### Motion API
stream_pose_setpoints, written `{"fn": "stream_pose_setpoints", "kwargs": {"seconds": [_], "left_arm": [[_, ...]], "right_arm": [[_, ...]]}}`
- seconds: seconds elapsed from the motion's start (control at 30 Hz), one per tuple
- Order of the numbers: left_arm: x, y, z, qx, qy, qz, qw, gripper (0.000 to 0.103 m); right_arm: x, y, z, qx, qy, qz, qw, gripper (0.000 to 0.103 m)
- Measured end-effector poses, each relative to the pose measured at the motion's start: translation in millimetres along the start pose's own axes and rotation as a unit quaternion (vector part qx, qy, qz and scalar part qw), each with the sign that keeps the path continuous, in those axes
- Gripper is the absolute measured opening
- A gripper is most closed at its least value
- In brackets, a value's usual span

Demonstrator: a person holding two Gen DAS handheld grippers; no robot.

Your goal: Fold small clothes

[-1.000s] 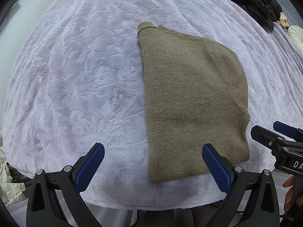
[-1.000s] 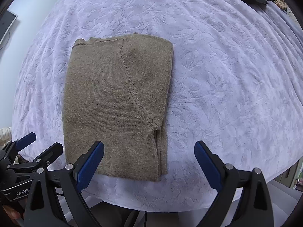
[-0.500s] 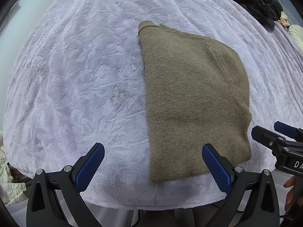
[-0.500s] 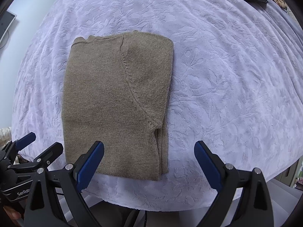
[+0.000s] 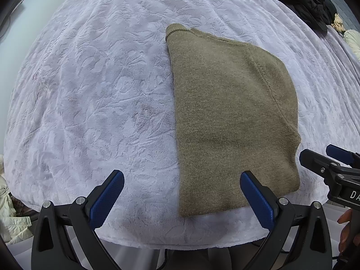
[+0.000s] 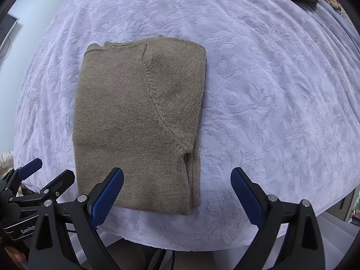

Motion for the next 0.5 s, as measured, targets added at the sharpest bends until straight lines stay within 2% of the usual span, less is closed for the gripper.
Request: {"fn": "stream_pose_setpoints", "kwargs": {"seconds": [0.5], "left_arm": [[-0.8, -1.7, -0.5, 0.001, 0.001, 0.001, 1.0, 0.103]], "right_arm": [[-1.3, -1.1, -1.3, -0.002, 0.001, 0.002, 1.0, 0.097]]}}
Point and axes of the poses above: each gripper's, at about its wrist camera, not at the fingertips, and x roughly against the way its jaws point, z to its left, y to its top, the point moved 10 cm from there along -x, roughly the way its jaws point, and after that the axes turned 5 degrees about z, right-handed, at the moved point
